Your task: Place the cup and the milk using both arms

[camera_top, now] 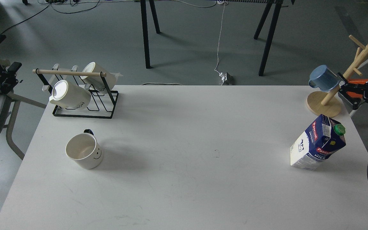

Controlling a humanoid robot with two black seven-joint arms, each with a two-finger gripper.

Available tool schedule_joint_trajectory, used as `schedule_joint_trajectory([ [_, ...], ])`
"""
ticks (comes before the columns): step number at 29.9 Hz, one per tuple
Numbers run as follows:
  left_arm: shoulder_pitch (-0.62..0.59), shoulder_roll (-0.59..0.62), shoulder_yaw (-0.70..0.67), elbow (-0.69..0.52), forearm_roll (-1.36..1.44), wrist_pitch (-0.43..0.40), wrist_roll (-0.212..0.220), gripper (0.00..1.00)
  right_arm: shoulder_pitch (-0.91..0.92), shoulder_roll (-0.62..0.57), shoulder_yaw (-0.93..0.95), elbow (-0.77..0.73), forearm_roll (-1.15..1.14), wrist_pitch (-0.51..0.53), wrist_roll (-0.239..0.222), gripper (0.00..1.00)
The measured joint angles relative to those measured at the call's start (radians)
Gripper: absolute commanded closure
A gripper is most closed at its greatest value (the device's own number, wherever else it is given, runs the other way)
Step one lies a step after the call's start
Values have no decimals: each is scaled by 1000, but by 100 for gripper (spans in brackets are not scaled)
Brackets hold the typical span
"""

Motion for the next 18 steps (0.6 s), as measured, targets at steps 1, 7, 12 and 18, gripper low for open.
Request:
schedule_joint_trajectory([
  [1, 0, 3, 0, 0, -1, 0, 0, 0, 0, 0, 0, -1, 0, 0, 0, 1],
  [7, 0, 49, 3, 2, -2, 0, 0, 0, 0, 4, 0, -7, 0, 0, 0, 1],
  [12, 7, 58, 2, 15, -3, 0, 0, 0, -2, 11, 2, -8, 0, 0, 3, 1],
  [18, 1, 55, 18, 26, 50, 0, 0, 0, -4, 15, 5, -13, 0, 0, 5, 1],
])
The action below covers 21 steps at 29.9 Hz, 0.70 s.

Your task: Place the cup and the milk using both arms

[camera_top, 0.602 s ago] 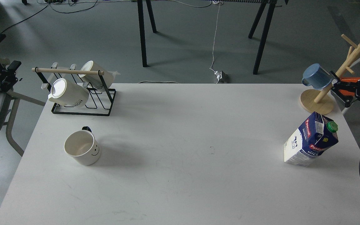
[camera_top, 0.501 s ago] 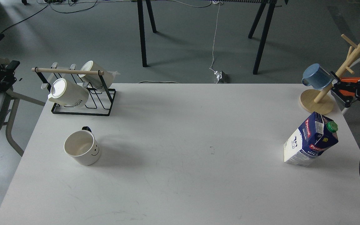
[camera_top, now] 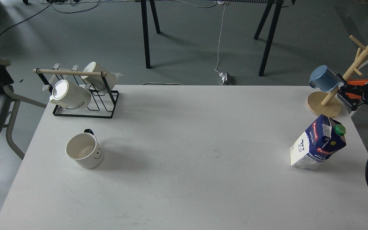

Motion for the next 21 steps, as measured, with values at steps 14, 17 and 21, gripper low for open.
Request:
schedule_joint_trajectory([
  [14, -93, 248, 5, -463, 739, 0, 0, 0, 2, 31, 5, -40, 2, 0, 0, 1],
  [17, -84, 335, 7, -627, 866, 0, 0, 0, 0, 31, 6, -56, 2, 0, 0, 1],
  [21, -59, 414, 45, -754, 1082, 0, 0, 0, -2, 31, 6, -62, 2, 0, 0, 1],
])
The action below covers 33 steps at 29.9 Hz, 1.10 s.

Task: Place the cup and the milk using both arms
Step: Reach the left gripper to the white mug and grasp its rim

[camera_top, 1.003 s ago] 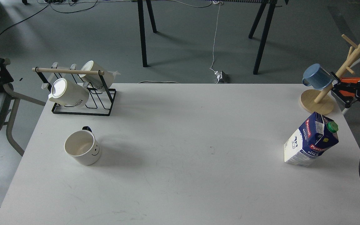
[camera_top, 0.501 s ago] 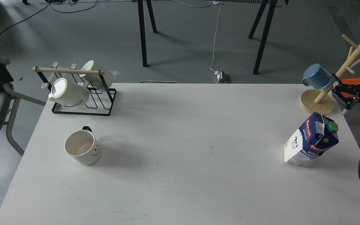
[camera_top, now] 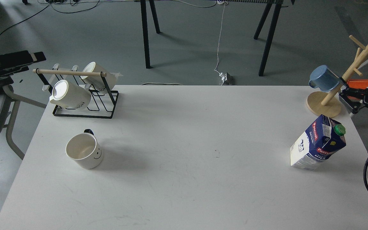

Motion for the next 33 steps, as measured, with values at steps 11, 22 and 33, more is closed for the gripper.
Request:
schedule_joint_trajectory([
  [11, 28, -66, 217, -17, 292, 167, 0, 0, -6, 0, 0, -2, -1, 0, 0, 1],
  [22, 39, -188, 228, 46, 299, 161, 1, 0, -9, 1, -2, -21, -2, 0, -1, 1],
  [33, 79, -254, 228, 111, 300, 163, 1, 0, -14, 1, -3, -22, -2, 0, -2, 1],
])
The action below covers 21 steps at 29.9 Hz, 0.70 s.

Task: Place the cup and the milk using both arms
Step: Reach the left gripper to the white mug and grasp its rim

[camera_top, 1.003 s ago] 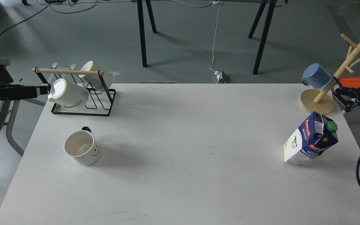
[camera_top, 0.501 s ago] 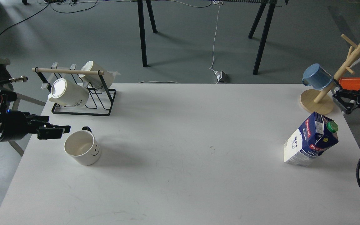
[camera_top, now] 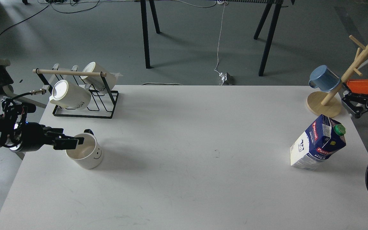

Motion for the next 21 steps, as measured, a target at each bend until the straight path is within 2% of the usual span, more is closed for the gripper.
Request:
schedule_joint_trajectory([
  [10, 16, -49, 1, 85, -1, 0, 0, 2, -5, 0, 0, 0, 0, 0, 0, 1],
  [17, 33, -79, 1, 126, 4, 3, 0, 7, -7, 0, 0, -2, 0, 0, 0, 1],
  [21, 34, -89, 1, 139, 7, 5, 0, 13, -8, 0, 0, -11, 0, 0, 0, 1],
])
